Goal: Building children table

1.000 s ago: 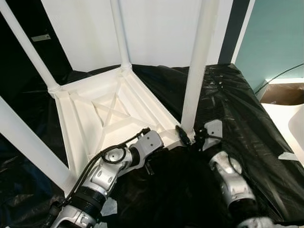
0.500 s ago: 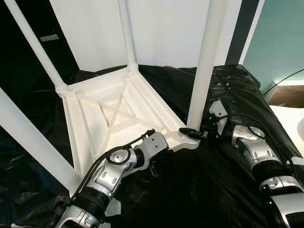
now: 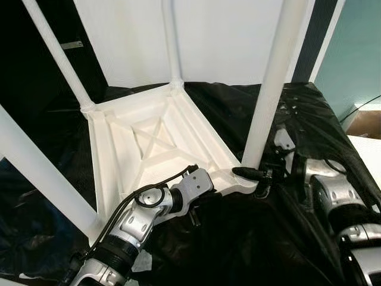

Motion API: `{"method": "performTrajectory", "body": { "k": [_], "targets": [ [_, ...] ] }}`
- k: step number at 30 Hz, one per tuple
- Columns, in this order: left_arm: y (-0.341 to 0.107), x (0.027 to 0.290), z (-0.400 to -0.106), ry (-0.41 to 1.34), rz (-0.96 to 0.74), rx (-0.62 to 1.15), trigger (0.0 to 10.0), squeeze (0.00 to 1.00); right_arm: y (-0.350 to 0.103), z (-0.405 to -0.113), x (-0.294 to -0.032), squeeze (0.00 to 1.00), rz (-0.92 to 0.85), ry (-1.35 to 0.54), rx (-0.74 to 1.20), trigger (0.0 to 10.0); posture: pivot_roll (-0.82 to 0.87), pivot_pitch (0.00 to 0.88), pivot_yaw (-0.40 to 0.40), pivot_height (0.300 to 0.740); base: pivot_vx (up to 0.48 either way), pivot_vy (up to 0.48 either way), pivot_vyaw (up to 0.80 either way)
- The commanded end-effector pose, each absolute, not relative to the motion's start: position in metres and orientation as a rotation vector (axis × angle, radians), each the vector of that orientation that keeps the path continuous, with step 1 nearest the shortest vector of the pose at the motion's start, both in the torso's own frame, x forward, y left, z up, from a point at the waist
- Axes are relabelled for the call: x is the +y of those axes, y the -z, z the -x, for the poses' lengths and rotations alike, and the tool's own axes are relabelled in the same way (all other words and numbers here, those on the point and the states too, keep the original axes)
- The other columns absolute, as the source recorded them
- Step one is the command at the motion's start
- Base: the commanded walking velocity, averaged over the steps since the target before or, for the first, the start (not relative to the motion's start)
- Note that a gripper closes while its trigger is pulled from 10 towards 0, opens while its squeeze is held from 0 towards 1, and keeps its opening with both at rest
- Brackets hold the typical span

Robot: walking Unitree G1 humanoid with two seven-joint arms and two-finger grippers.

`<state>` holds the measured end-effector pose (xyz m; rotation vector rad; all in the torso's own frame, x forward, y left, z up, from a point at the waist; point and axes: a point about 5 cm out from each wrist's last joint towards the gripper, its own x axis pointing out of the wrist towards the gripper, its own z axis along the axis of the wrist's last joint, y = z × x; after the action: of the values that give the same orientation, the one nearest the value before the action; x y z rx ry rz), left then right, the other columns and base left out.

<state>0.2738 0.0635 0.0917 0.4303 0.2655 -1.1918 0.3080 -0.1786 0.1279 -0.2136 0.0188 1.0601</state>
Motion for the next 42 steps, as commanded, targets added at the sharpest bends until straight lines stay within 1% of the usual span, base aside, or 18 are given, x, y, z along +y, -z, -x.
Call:
{"method": "performTrajectory", "body": {
  "k": [1, 2, 3, 4, 6, 13, 17, 18, 19, 20, 22, 23, 24, 25, 30, 35, 41, 42],
  "targets": [
    [-0.037, 0.09, -0.255, 1.126, -0.444, 0.568, 10.0, 0.0, -0.114, -0.291, -0.144, 0.0, 0.086, -0.981, -0.107, 0.0, 0.03, 0.0, 0.039, 0.74, 0.0, 0.0, 0.0],
    [-0.036, 0.089, -0.254, 1.13, -0.444, 0.571, 10.0, 0.0, -0.116, -0.291, -0.139, 0.0, 0.021, -0.801, -0.182, 0.0, 0.03, 0.0, 0.043, 0.74, 0.0, 0.0, 0.0],
    [-0.036, 0.089, -0.254, 1.13, -0.444, 0.571, 10.0, 0.0, -0.116, -0.291, -0.139, 0.0, 0.021, -0.801, -0.182, 0.0, 0.03, 0.0, 0.043, 0.74, 0.0, 0.0, 0.0],
    [-0.036, 0.089, -0.253, 1.137, -0.444, 0.573, 10.0, 0.0, -0.118, -0.291, -0.134, 0.0, -0.021, -0.646, -0.228, 0.0, 0.03, 0.0, 0.049, 0.74, 0.0, 0.0, 0.0],
    [-0.035, 0.088, -0.253, 1.148, -0.445, 0.574, 10.0, 0.0, -0.119, -0.289, -0.127, 0.0, -0.048, -0.495, -0.26, 0.0, 0.02, 0.0, 0.055, 0.74, 0.0, 0.0, 0.0],
    [-0.037, 0.087, -0.254, 1.159, -0.453, 0.572, 10.0, 0.0, -0.122, -0.291, -0.132, 0.0, -0.007, -0.365, -0.277, 0.0, 0.02, 0.0, 0.057, 0.74, 0.0, 0.0, 0.0],
    [-0.037, 0.088, -0.254, 1.159, -0.455, 0.572, 10.0, 0.0, -0.122, -0.29, -0.133, 0.0, 0.005, -0.352, -0.275, 0.0, 0.02, 0.0, 0.054, 0.74, 0.0, 0.0, 0.0],
    [-0.037, 0.088, -0.255, 1.158, -0.454, 0.572, 10.0, 0.0, -0.122, -0.29, -0.134, 0.0, 0.031, -0.335, -0.263, 6.0, 0.02, 0.0, 0.053, 0.74, 0.0, 0.0, 0.0],
    [-0.037, 0.088, -0.255, 1.158, -0.454, 0.572, 10.0, 0.0, -0.122, -0.29, -0.134, 0.0, 0.031, -0.335, -0.263, 6.0, 0.02, 0.0, 0.053, 0.74, 0.0, 0.0, 0.0],
    [-0.037, 0.088, -0.253, 1.158, -0.452, 0.574, 10.0, 0.0, -0.121, -0.289, -0.13, 1.0, 0.034, -0.378, -0.249, 10.0, 0.02, 0.0, 0.052, 0.74, 0.0, 0.0, 0.0],
    [-0.036, 0.089, -0.252, 1.158, -0.45, 0.575, 10.0, 0.0, -0.121, -0.288, -0.127, 1.0, 0.034, -0.411, -0.239, 10.0, 0.02, 0.0, 0.052, 0.74, 0.0, 0.0, 0.0],
    [-0.035, 0.088, -0.251, 1.158, -0.447, 0.577, 10.0, 0.0, -0.121, -0.29, -0.124, 1.0, 0.049, -0.519, -0.217, 10.0, 0.02, 0.0, 0.052, 0.74, 0.0, 0.0, 0.0],
    [-0.035, 0.087, -0.251, 1.159, -0.445, 0.577, 10.0, 0.0, -0.122, -0.294, -0.124, 0.62, 0.076, -0.632, -0.185, 10.0, 0.01, 0.0, 0.049, 0.74, 0.0, 0.0, 0.0],
    [-0.035, 0.087, -0.252, 1.16, -0.444, 0.577, 10.0, 0.0, -0.123, -0.299, -0.127, 0.0, 0.11, -0.711, -0.16, 10.0, 0.01, 0.0, 0.048, 0.74, 0.0, 0.0, 0.0],
    [-0.036, 0.086, -0.254, 1.158, -0.446, 0.572, 10.0, 0.0, -0.129, -0.308, -0.139, 0.0, 0.174, -0.825, -0.117, 10.0, 0.01, 0.0, 0.043, 0.74, 0.0, 0.0, 0.0],
    [-0.036, 0.085, -0.256, 1.15, -0.444, 0.566, 10.0, 0.0, -0.132, -0.316, -0.162, 0.0, 0.289, -1.026, 0.03, 10.0, 0.02, 0.0, 0.033, 0.74, 0.0, 0.0, 0.0],
    [-0.035, 0.085, -0.254, 1.144, -0.439, 0.568, 10.0, 0.0, -0.132, -0.321, -0.184, 0.0, 0.38, -1.091, 0.142, 10.0, 0.02, 0.0, 0.029, 0.74, 0.0, 0.0, 0.0],
    [-0.035, 0.085, -0.254, 1.143, -0.438, 0.569, 10.0, 0.0, -0.135, -0.325, -0.19, 0.0, 0.4, -1.097, 0.154, 5.3, 0.02, 0.0, 0.029, 0.74, 0.0, 0.0, 0.0]
  ]
}}
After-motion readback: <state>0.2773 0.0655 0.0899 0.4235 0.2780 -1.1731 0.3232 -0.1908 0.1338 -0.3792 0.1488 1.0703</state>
